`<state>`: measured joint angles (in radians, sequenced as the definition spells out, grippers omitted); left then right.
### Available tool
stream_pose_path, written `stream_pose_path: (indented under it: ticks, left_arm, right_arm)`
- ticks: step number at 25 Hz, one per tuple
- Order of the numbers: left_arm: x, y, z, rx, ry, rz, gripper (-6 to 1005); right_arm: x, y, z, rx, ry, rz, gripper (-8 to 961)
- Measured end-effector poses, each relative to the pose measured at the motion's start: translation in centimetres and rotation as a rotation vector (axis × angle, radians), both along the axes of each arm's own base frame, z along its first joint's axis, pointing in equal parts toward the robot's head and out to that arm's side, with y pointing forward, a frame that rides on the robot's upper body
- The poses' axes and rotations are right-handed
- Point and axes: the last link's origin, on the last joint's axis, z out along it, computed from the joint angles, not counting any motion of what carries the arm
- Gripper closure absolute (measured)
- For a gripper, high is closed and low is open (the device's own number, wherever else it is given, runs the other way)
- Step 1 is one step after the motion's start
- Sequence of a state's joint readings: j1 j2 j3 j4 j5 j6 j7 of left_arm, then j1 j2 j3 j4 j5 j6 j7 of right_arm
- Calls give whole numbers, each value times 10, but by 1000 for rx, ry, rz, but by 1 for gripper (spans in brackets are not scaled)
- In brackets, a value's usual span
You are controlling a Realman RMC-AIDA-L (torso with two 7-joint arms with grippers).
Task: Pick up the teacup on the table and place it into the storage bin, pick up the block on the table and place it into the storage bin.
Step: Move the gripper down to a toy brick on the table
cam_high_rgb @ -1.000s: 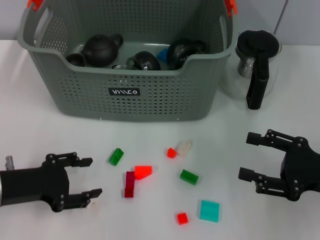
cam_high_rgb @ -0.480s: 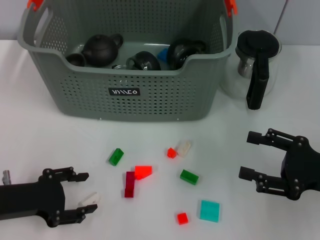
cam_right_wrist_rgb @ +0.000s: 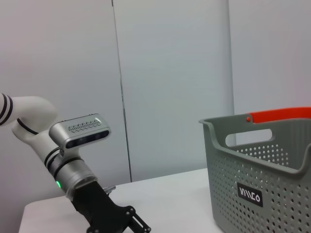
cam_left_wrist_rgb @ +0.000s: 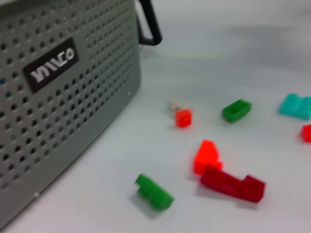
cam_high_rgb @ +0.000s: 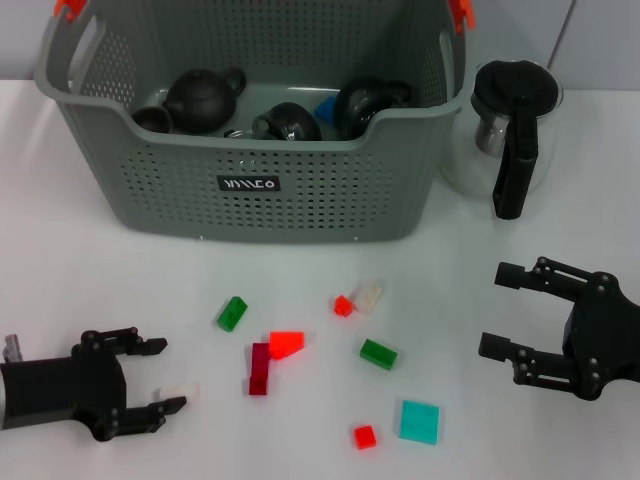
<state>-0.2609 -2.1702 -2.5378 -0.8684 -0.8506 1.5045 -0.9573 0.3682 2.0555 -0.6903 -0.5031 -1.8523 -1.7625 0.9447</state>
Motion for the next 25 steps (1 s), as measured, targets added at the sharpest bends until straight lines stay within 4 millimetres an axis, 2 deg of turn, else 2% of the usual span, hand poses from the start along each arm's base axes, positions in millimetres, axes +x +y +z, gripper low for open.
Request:
stream_pose_path:
  ticks: [9, 14, 25]
  left_arm:
    - [2, 6, 3, 31, -10, 0, 280]
    - [2, 5, 1, 22, -12, -1, 398]
    - [4, 3, -2, 1, -18, -7, 390]
  right_arm:
    - [0, 0, 0, 1, 0, -1, 129]
    - [0, 0, 0, 1, 0, -1, 129]
    - [0, 0, 0, 1, 1, -1, 129]
